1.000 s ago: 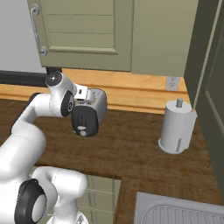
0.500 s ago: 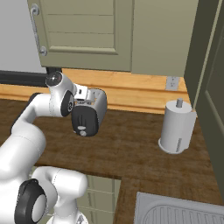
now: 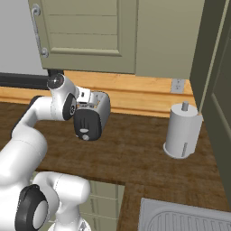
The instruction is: Start the toaster. Once the lever pops up, take the bread to the plate on the dining counter.
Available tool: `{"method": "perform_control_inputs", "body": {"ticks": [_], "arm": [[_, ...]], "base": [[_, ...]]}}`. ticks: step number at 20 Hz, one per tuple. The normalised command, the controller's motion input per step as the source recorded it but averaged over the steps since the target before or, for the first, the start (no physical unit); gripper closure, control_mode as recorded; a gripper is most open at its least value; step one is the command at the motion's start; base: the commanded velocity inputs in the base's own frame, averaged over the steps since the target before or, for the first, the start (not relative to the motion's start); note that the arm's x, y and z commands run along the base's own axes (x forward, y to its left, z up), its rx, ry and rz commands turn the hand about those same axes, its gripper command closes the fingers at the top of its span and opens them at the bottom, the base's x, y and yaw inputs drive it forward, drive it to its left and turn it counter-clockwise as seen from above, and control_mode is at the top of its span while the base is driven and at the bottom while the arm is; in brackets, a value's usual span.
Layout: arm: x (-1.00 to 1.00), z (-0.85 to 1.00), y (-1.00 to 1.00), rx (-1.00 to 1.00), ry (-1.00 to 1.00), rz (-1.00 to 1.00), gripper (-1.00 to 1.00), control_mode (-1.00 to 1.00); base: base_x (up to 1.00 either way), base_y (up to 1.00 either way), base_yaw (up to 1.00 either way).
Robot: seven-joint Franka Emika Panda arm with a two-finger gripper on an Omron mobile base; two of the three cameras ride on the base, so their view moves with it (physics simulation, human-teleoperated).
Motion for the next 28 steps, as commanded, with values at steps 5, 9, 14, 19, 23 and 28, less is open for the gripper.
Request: {"method": "perform_control_inputs", "body": {"ticks": [5,9,14,19,23,28], "arm": [[0.0,0.0,0.0,0.0,0.0,0.0,-1.0,-1.0],[0.0,0.0,0.0,0.0,0.0,0.0,-1.0,-1.0],[0.0,0.0,0.0,0.0,0.0,0.0,-1.0,-1.0],[0.0,0.0,0.0,0.0,0.0,0.0,-1.0,-1.0],[0.0,0.0,0.0,0.0,0.0,0.0,-1.0,-1.0],[0.0,0.0,0.0,0.0,0.0,0.0,-1.0,-1.0]], "base": [[0.0,0.0,0.0],[0.0,0.0,0.0],[0.0,0.0,0.0],[0.0,0.0,0.0],[0.0,0.0,0.0],[0.0,0.0,0.0]]}}
